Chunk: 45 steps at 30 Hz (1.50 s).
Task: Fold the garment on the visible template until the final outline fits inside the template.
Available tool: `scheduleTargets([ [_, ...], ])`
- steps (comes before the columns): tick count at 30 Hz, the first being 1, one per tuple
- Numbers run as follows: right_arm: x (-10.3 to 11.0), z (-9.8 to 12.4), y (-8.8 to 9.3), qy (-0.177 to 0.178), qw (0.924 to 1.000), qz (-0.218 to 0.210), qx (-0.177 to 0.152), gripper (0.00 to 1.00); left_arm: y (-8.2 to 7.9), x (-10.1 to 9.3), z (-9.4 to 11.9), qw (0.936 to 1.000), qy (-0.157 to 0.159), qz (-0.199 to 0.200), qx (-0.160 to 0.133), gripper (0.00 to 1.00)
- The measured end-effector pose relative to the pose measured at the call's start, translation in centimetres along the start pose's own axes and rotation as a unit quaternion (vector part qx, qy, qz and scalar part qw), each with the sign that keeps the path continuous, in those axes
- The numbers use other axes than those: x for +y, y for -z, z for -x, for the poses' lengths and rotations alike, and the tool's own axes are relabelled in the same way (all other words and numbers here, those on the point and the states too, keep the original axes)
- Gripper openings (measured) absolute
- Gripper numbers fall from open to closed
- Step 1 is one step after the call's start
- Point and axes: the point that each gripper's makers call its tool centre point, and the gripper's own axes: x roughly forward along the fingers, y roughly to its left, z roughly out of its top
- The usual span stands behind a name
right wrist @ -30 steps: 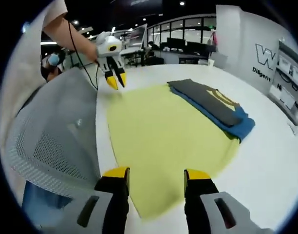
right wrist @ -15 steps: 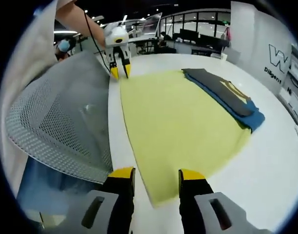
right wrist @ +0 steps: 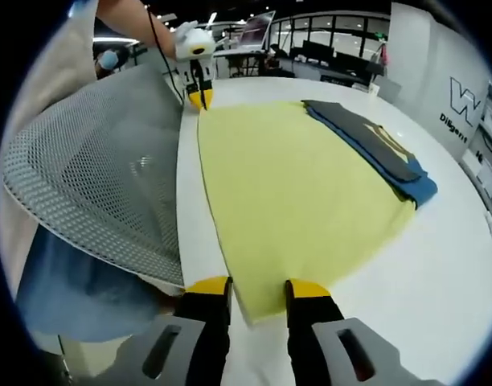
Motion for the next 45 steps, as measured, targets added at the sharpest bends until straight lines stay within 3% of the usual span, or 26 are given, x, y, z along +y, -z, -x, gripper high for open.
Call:
scheduleTargets([
  [2,-0.4,0.2,0.1,0.010,0.9999,-0.003,0.000,0.07,0.0,-0.3,0.0,1.0000,0.003,0.004,0.001,0.00],
  [6,-0.6,0.4,0.1,0.010,0.9999,0.006,0.003,0.00,0.2,-0.4,0.1,0.9999,-0.003,0.015,0.006,0.00],
  [9,-0.5,0.6,0.4,0.002,0.9997,0.018,0.016,0.00,0.0,-0.5,0.4,0.9999,-0.005,0.013,0.006,0.00],
  [11,0.0,0.8,0.4,-0.011,0.9984,0.051,0.022,0.00,0.1,-0.4,0.6,0.9999,-0.005,0.012,0.005,0.00],
  [27,2.5,2.6,-0.9,-0.057,0.9973,0.045,0.012,0.00,0.6,-0.9,1.6,0.9997,0.005,-0.019,0.014,0.00],
  [35,1.6,5.5,-3.9,-0.086,0.9956,0.036,-0.003,0.00,-1.6,0.6,5.4,0.9998,0.015,-0.004,-0.009,0.00],
  [45,-3.4,7.8,-7.6,-0.060,0.9972,0.040,-0.021,0.00,-5.5,5.1,9.4,0.9991,0.000,0.006,-0.041,0.00],
])
